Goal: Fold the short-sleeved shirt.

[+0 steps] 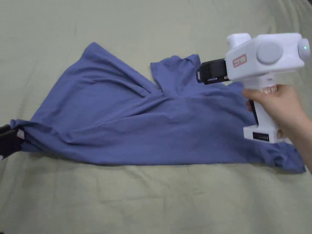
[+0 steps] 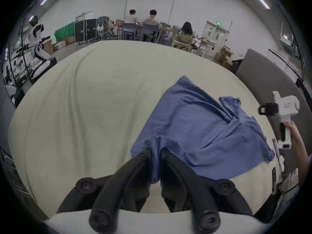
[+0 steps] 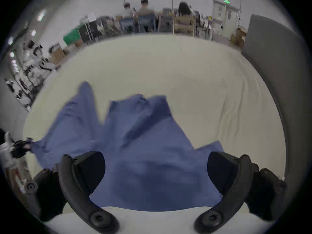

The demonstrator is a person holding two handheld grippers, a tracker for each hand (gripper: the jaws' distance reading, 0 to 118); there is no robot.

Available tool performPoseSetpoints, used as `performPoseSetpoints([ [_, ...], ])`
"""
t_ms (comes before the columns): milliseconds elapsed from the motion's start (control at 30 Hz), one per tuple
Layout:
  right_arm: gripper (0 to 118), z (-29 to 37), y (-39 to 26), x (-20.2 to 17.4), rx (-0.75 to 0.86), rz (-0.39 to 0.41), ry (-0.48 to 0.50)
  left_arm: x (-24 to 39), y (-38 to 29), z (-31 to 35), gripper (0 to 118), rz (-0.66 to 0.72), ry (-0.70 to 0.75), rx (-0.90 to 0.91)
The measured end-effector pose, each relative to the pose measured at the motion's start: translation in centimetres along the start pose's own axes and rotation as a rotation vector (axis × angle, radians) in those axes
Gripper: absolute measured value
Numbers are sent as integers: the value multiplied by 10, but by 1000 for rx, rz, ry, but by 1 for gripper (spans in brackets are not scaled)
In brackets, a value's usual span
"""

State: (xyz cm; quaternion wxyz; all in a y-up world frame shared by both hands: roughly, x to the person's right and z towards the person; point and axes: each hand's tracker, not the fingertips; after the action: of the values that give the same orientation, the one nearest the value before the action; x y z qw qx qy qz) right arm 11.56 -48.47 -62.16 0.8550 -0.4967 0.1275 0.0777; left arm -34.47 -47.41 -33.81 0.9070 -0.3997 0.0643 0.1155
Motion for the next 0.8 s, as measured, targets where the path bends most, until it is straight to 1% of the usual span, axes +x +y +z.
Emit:
performPoseSetpoints([
  [33,116,-24,7,4,-57,-2,-13,-1,1,-3,9,2,2,-6],
  [67,106,-43,12,2,-101,-2,-20,-1,1,-5,9,6,1,-9],
  [100,81,-57,14,2,-139,-14,-8,-2,2,-6,9,11,0,-9],
  [133,60,-70,14,2,-186,-21,3,1,3,-6,9,18,-4,-12],
  [167,60,-76,12,1,-203,-13,11,1,4,-5,9,19,-4,-13],
  [200,60,-72,12,0,-163,-15,10,2,5,-6,9,16,-3,-14],
  [233,56,-38,0,-12,-149,-19,6,2,6,-6,9,9,2,-19],
  [267,44,-34,-1,-10,-147,-18,16,-1,9,-9,9,-1,8,-16],
  [300,13,-30,-3,-9,-138,-13,27,0,10,-10,9,-4,11,-16],
  [333,4,-26,-4,-9,-115,-7,22,1,12,-10,9,-3,13,-14],
  [367,4,-33,6,-9,-80,-11,10,3,14,-10,9,-1,11,-12],
  [400,4,-25,3,-10,-39,-18,-5,4,15,-8,9,1,8,-9],
  [467,4,-8,1,-13,26,-2,-1,11,23,-1,9,-5,-2,9],
  [567,4,37,-1,-9,165,-16,8,29,47,20,9,-41,-36,67],
  [633,4,85,-1,-4,286,-47,21,45,70,39,9,-84,-53,130],
  [700,4,137,1,-1,419,-59,-2,61,90,60,9,-130,-78,201],
  [800,4,231,6,15,631,-123,-2,90,141,107,9,-215,-106,324],
])
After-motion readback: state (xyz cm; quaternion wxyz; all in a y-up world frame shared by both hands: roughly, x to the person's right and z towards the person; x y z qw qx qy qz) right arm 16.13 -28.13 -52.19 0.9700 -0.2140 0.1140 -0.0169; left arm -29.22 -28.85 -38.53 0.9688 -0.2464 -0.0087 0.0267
